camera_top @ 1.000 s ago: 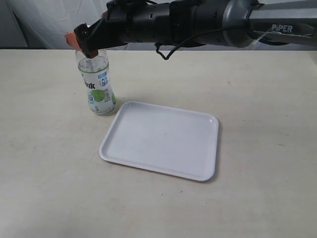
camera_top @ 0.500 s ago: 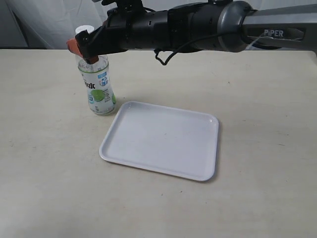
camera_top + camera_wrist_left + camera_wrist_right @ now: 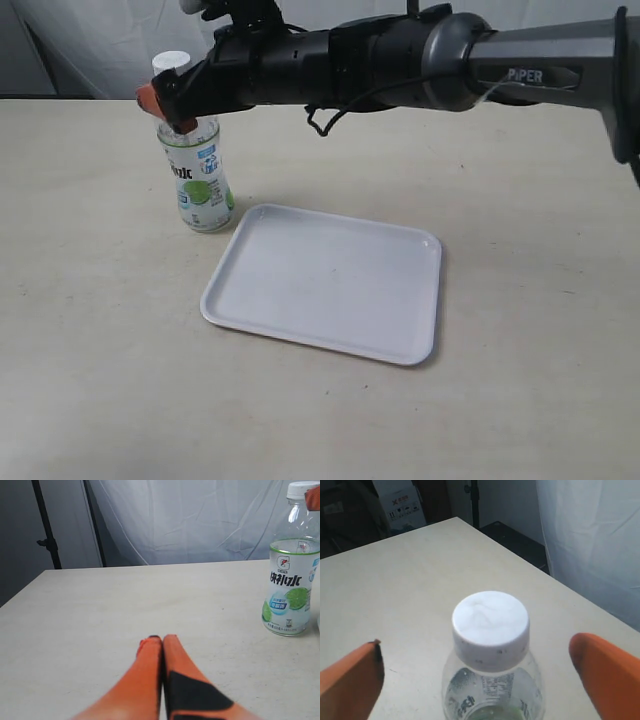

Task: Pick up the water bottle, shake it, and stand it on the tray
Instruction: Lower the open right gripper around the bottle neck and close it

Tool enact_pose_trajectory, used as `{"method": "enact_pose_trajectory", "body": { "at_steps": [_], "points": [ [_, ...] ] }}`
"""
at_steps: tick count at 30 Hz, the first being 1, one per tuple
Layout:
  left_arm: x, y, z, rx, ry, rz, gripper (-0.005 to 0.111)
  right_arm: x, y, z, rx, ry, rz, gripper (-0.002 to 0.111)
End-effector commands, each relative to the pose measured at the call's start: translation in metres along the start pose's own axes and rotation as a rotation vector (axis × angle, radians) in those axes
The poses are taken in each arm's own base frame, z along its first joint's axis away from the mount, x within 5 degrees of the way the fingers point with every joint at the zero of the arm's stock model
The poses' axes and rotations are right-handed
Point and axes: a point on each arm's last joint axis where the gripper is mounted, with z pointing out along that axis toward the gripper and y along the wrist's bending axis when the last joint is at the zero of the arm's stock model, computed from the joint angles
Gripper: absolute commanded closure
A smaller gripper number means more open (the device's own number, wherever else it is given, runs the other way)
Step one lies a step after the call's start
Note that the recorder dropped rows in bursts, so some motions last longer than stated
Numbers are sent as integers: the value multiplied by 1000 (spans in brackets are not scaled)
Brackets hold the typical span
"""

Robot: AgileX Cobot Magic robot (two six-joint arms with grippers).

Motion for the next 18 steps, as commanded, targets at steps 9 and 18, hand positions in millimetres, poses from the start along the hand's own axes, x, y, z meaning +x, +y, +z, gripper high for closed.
{"method": "enact_pose_trajectory", "body": {
  "at_steps": [9, 18],
  "points": [
    [0, 0, 0, 0, -6, -4, 107, 9, -10, 19, 18, 1, 19, 8],
    [0, 0, 0, 0, -6, -4, 107, 33, -11, 32, -11, 41, 37, 8]
  ]
}}
